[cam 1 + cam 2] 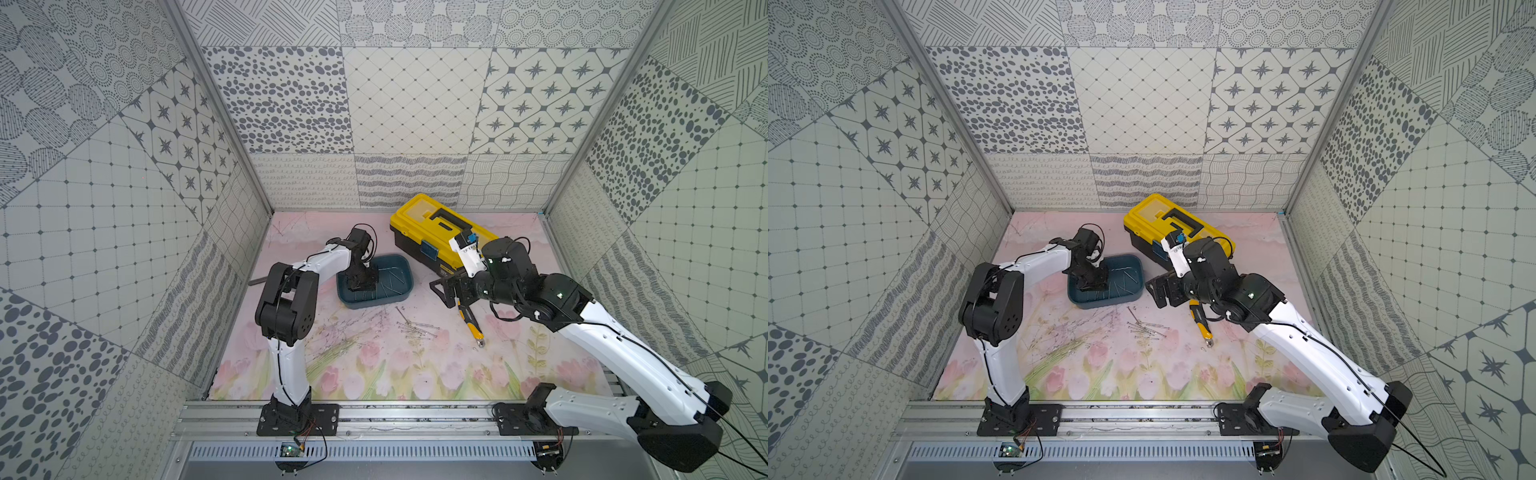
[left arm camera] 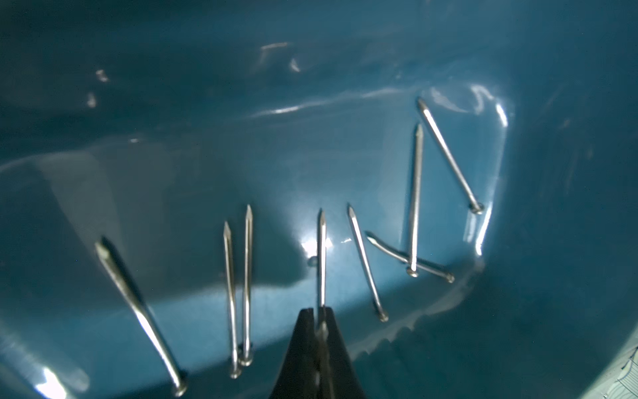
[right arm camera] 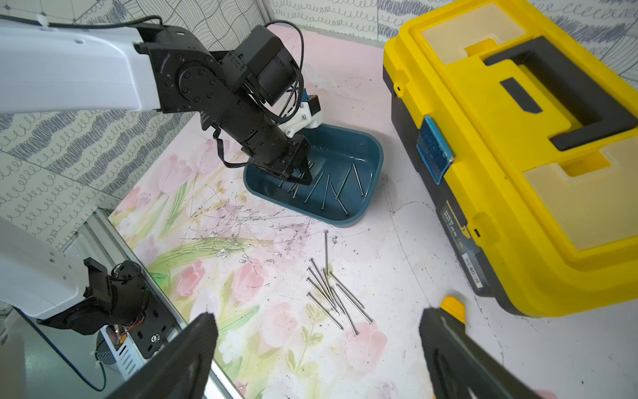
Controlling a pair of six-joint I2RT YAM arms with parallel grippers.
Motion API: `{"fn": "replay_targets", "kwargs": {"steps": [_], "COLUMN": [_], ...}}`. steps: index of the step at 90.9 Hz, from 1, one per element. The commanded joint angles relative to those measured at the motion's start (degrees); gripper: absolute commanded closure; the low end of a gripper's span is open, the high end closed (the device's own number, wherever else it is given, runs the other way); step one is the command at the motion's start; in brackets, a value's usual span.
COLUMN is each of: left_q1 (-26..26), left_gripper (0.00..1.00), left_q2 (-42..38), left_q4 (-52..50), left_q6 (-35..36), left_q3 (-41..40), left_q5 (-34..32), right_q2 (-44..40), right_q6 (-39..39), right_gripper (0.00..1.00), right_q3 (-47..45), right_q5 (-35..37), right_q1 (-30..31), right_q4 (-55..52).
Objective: Put the nails on the desktop into the storage box
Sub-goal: Place the nail in the storage box.
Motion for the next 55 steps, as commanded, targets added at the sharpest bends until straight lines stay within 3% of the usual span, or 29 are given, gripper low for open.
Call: {"fn": "replay_targets", "kwargs": {"steps": [1,6,12,27,55], "left_q1": [0.3,0.3,0.3,0.3,0.4], "left_gripper": [1.00,1.00,0.90,0.79,0.75], "left_q2": [0.9,0.8,0.3,-0.5,-8.5], "left_q4": [1.4,1.6,1.7,0.5,-1.5], "left_q6": [0.9,0.5,0.2,0.1,-1.3], "left_q3": [0.5,0.1,-0.4,-0.3,-0.5], "left_q5": [-1.1,-1.0,-0.9,-0.3,0.1], "right_q2": [-1.1,-0.8,-0.3,0.1,1.5], "right_q6": [4.9,6.1,7.0,5.7,3.0], "right_gripper": [0.03,0.03,0.03,0.04,0.04], "right_q3": [-0.8,-0.9,-1.1,-1.6,-0.7], "right_q5": [-0.2,-1.5,-3.0,-4.3,-1.6], "right_q1": [-0.5,-0.6,-0.6,-0.6,-0.6], "right_q4": [2.3,2.3,2.4,3.4,1.3]}}
